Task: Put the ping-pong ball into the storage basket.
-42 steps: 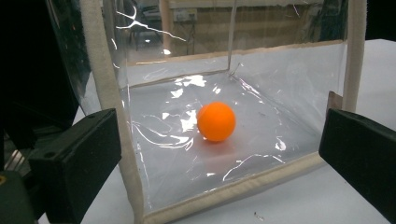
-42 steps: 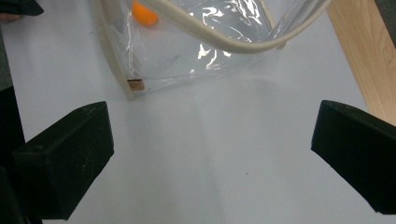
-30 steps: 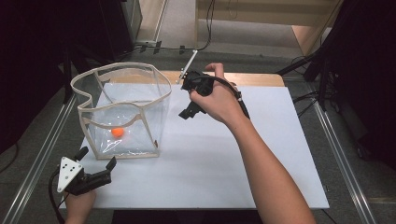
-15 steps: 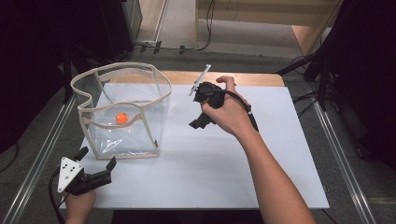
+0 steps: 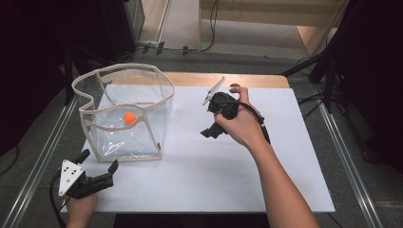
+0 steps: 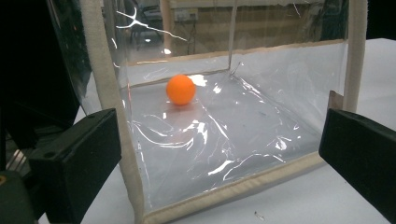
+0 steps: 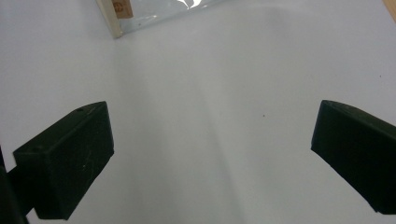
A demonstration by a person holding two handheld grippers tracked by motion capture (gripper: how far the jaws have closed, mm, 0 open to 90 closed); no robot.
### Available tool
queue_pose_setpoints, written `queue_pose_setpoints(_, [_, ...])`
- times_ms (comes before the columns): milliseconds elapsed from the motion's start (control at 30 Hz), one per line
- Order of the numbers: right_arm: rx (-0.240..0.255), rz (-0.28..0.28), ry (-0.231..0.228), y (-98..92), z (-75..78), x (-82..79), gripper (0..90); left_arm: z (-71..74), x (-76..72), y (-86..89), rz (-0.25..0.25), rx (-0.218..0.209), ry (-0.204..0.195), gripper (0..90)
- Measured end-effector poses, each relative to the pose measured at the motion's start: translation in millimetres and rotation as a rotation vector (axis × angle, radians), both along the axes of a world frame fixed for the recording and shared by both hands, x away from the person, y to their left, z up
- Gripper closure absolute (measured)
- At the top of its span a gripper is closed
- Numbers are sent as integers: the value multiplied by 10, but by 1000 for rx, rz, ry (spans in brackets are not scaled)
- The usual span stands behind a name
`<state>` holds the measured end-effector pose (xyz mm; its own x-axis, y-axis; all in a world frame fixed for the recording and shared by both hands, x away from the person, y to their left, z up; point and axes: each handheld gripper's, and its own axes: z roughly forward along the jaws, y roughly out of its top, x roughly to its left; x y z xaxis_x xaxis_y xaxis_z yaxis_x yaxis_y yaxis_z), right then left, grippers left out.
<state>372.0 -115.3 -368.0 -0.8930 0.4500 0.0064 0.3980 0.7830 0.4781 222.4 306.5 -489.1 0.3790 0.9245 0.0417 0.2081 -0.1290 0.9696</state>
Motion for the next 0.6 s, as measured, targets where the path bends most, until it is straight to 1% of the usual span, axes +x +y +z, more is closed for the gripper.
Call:
queue_pose_setpoints(67, [-1,2,-4,-24,-11,-4,0,-1,1,-3,1,2,-1,0])
queue_pose_setpoints(200, [7,-13,-1,-111,-64,-39,0,-1,1,-5,0,7,-1,0])
queue_pose_setpoints(267, [16,-18,-9,-177,-97,-69,0,0,1,-4,-1,8,-1,0])
queue_pose_setpoints(367, [28,-27,-7,-227,-117,-93,0,0,2,-3,2,2,0,0])
queue_pose_setpoints(400, [31,-30,-14,-251,-129,-100,0,0,4,-2,4,-1,1,0])
queue_pose_setpoints(433, [32,-47,-13,-297,-145,-124,0,0,4,1,5,-1,1,0])
queue_pose_setpoints(500, [37,-43,-21,-323,-155,-130,0,1,2,5,1,-3,0,0])
queue_pose_setpoints(533, [43,-55,-23,-363,-171,-157,0,1,2,6,1,-5,0,0])
queue_pose_setpoints(600, [44,-57,-26,-384,-182,-167,0,1,2,5,1,-4,0,0])
